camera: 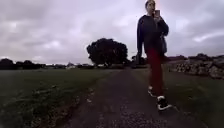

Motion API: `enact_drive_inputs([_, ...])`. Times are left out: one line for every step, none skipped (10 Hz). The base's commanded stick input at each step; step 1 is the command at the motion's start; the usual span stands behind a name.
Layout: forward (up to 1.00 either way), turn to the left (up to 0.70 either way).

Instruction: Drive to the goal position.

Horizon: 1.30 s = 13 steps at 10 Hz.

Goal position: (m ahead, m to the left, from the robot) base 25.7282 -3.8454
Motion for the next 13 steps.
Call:
enact_drive_inputs([0.50,0.00])
enact_drive_inputs([0.50,0.00])
enact_drive_inputs([0.50,0.00])
enact_drive_inputs([0.50,0.00])
enact_drive_inputs([0.50,0.00])
enact_drive_inputs([0.50,0.00])
enact_drive_inputs([0.50,0.00])
enact_drive_inputs([0.50,0.00])
enact_drive_inputs([0.50,0.00])
enact_drive_inputs([0.50,0.00])
enact_drive_inputs([0.50,0.00])
enact_drive_inputs([0.50,0.00])
enact_drive_inputs([0.50,0.00])
